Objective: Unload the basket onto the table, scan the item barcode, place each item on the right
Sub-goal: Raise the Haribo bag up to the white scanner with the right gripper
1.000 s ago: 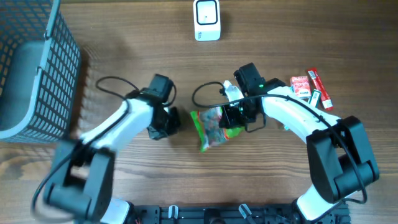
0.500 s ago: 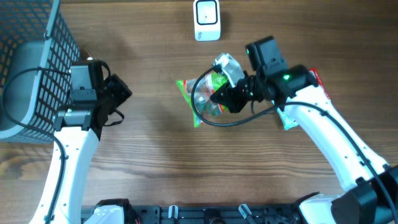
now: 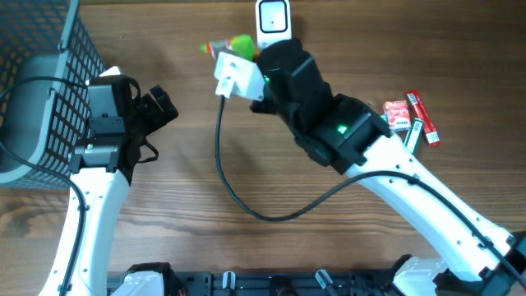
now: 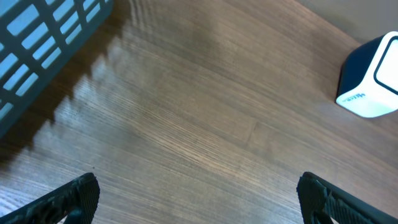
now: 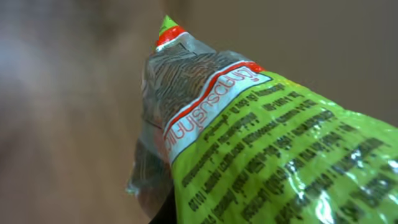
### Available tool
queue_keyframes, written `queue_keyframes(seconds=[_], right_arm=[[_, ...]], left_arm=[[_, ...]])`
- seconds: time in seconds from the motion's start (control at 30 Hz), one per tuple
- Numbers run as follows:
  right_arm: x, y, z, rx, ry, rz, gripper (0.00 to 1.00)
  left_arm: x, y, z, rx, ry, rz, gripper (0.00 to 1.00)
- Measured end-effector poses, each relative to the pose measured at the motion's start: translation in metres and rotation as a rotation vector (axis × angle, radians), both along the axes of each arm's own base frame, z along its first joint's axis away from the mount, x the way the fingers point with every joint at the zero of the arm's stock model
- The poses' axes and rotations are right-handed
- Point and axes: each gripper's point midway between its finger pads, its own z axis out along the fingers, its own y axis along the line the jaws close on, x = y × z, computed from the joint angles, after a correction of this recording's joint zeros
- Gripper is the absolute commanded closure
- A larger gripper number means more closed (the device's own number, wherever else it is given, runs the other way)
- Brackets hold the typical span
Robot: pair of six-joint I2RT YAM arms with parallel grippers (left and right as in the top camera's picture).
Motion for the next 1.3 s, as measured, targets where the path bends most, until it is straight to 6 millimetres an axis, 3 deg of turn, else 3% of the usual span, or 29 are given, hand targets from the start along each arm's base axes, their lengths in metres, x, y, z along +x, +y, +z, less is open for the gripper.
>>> queue_keyframes(seconds=[0.1,0.23,0.37,0.53,0.63,0.7,0.83,0.93,1.1,1.17,1.3], right_arm=[[0.032,0.003,0.003,-0.182,-0.175,-0.008,0.96],[0.084,0.033,-0.002,-0.285,-0.393,-0.026,0.96],[0.136,0.041,-0.038,-0.316,-0.500,-0.082,0.96],[0.189,0.009,-0.097,-0.355,-0.486,-0.117,0.96],[0.213,-0.012,-0.107,-0.264,-0.504,-0.142,0.96],[0.220,-0.020,-0.107,-0.134,-0.482,-0.165,0.96],[0.220,-0.016,-0.108,0.075,-0.421,-0.195,0.96],[0.220,-0.014,-0.100,0.116,-0.440,-0.197,0.96],[0.221,-0.014,-0.102,-0.042,-0.489,-0.149,0.96],[0.222,-0.012,-0.111,-0.126,-0.502,-0.121,0.96],[0.223,0.001,-0.157,-0.418,-0.527,0.004,0.96]], left_arm=[[0.000,0.000,0.000,0.000,0.001,0.000,0.00],[-0.001,0.000,-0.001,0.002,0.004,-0.002,0.00],[0.000,0.000,0.000,0.002,0.002,-0.002,0.00],[-0.001,0.000,0.000,0.002,0.003,-0.003,0.00],[-0.001,0.000,0.000,0.002,0.003,-0.003,0.00],[-0.001,0.000,-0.001,0.002,0.004,-0.002,0.00],[-0.001,0.000,0.000,0.002,0.003,-0.002,0.00],[-0.001,0.000,0.000,0.002,0.003,-0.002,0.00],[-0.001,0.000,-0.001,0.002,0.004,-0.002,0.00],[-0.001,0.000,0.000,0.002,0.003,-0.002,0.00],[-0.001,0.000,-0.001,0.002,0.004,-0.002,0.00]])
